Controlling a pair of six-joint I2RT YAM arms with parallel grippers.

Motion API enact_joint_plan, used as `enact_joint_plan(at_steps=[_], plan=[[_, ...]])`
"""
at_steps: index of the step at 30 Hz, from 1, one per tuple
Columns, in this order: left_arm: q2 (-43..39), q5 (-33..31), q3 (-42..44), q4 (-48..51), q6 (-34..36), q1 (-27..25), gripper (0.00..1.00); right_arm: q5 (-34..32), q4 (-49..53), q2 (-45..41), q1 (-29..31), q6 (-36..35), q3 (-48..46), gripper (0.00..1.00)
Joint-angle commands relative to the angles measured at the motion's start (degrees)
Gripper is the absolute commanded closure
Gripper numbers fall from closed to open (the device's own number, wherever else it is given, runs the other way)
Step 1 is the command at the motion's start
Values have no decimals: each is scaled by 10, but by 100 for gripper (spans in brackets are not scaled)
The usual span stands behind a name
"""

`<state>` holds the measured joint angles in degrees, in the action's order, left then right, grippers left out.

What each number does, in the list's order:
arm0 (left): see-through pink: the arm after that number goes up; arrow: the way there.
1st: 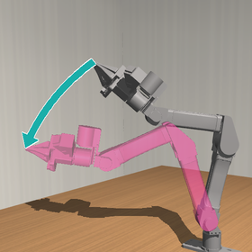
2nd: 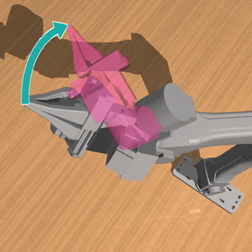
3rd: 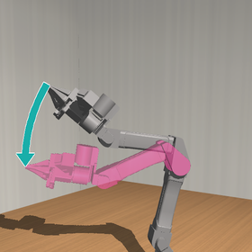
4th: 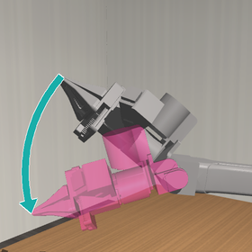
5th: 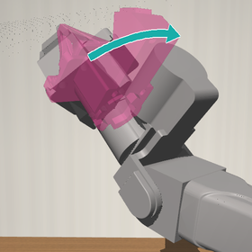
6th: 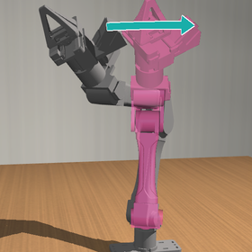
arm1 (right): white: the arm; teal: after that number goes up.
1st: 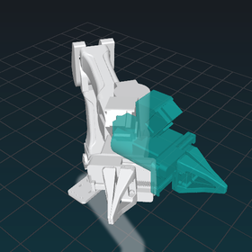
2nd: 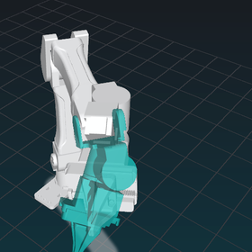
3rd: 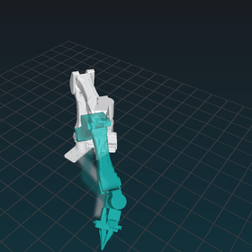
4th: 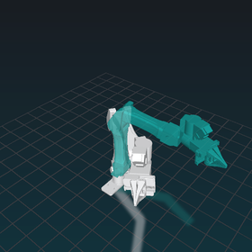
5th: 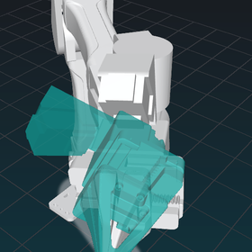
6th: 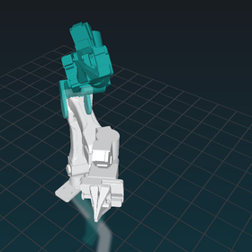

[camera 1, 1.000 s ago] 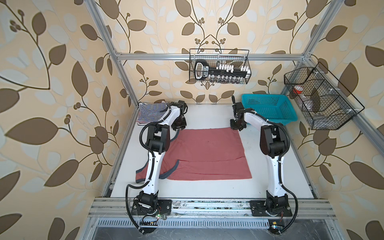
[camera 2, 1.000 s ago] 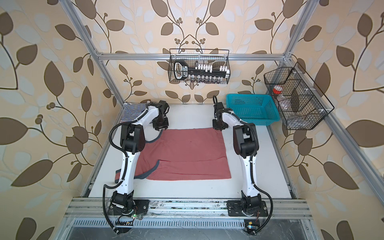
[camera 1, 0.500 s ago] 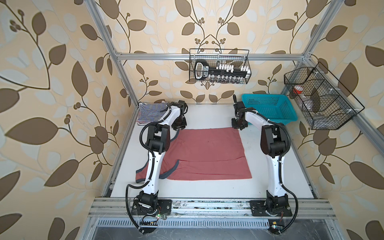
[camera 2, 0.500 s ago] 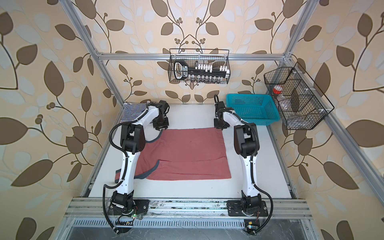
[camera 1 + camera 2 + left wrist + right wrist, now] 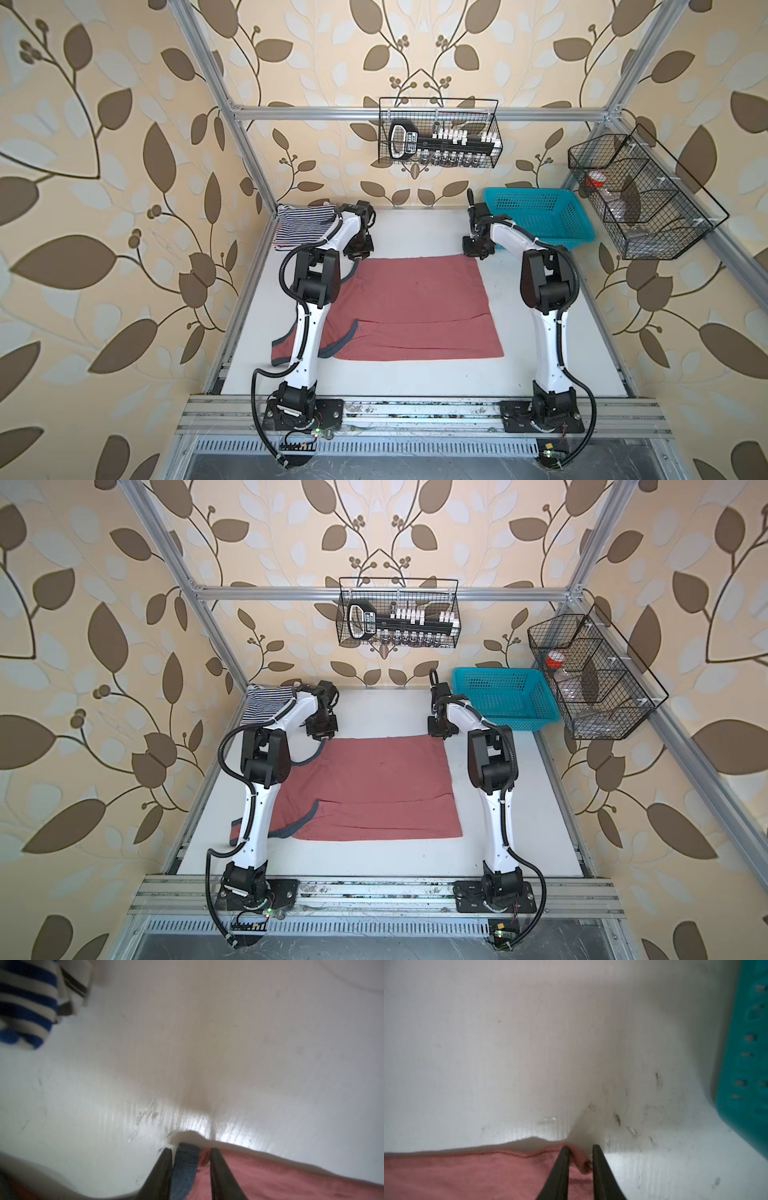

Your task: Fold and stack the tank tops

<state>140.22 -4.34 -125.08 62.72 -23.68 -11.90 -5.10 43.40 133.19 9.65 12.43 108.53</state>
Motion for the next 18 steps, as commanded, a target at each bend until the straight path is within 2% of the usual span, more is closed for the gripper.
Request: enact_joint_plan(at_steps=[1,2,8,18], plan=[[-9,7,-8,7,6,7,76,13,12,27,3,-7,10,97],[-10,8,-8,7,6,7,79,14,11,25,3,-8,10,100],[-22,12,-5,7,8,7,99,15,7,-5,0,-10,2,100],[-122,14,71,-35,12,6,100,27,-46,-120,0,-15,-90,100]])
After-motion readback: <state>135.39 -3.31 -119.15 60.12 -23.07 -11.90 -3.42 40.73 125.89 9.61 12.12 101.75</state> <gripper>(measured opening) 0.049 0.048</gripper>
